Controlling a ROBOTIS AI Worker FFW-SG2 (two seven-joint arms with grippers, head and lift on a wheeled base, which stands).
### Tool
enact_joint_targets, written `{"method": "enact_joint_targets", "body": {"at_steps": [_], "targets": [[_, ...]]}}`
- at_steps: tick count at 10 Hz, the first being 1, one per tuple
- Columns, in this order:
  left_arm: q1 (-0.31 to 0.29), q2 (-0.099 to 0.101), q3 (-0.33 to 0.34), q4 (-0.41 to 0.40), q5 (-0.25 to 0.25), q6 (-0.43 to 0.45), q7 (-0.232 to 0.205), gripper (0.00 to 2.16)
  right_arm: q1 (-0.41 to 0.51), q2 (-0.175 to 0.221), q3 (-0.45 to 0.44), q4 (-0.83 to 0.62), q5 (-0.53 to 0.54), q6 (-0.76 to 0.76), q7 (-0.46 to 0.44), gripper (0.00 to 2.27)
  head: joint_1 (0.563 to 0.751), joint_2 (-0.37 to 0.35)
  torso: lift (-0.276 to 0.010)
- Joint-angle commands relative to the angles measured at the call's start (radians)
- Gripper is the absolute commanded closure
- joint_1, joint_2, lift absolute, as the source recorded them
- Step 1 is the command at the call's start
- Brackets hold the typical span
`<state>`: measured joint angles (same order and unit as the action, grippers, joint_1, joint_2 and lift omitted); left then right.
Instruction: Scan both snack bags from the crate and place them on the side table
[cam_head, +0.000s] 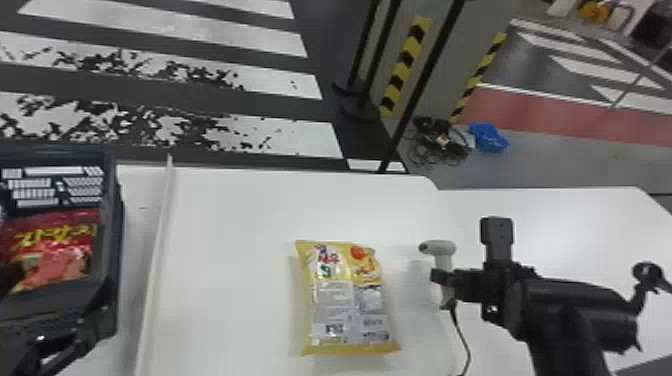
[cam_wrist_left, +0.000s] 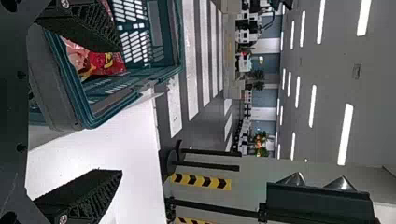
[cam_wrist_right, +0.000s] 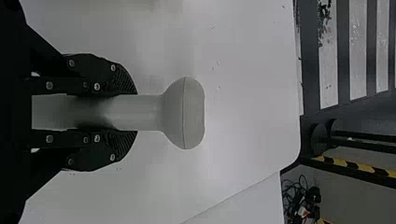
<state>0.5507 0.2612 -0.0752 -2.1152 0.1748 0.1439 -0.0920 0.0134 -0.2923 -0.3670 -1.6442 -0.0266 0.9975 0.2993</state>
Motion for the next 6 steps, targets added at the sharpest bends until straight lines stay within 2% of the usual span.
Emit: {"method": "enact_joint_targets", "body": {"at_steps": [1,4,5,6], "targets": [[0.0,0.003,0.0,0.0,0.0,0.0,0.0,0.07,0.0,-0.002,0.007,0.029,0.004,-0.026,0.0,2.26,0.695,-0.35,-0.095],[0.0,0.009,0.0,-0.002,0.0,0.0,0.002,0.07,-0.003,-0.002,0.022,0.047,0.025,-0.026,-0.002,2.26,0.695,-0.35,-0.095],[-0.002,0.009,0.0,-0.002,0.0,0.0,0.002,0.07,-0.004,-0.002,0.031,0.057,0.028,-0.029,-0.002,2.09,0.695,-0.35,-0.095],[-0.002,0.009,-0.002,-0.003,0.0,0.0,0.002,0.07,-0.004,0.001,0.034,0.057,0.027,-0.041,-0.002,1.83,0.695,-0.35,-0.095]]}}
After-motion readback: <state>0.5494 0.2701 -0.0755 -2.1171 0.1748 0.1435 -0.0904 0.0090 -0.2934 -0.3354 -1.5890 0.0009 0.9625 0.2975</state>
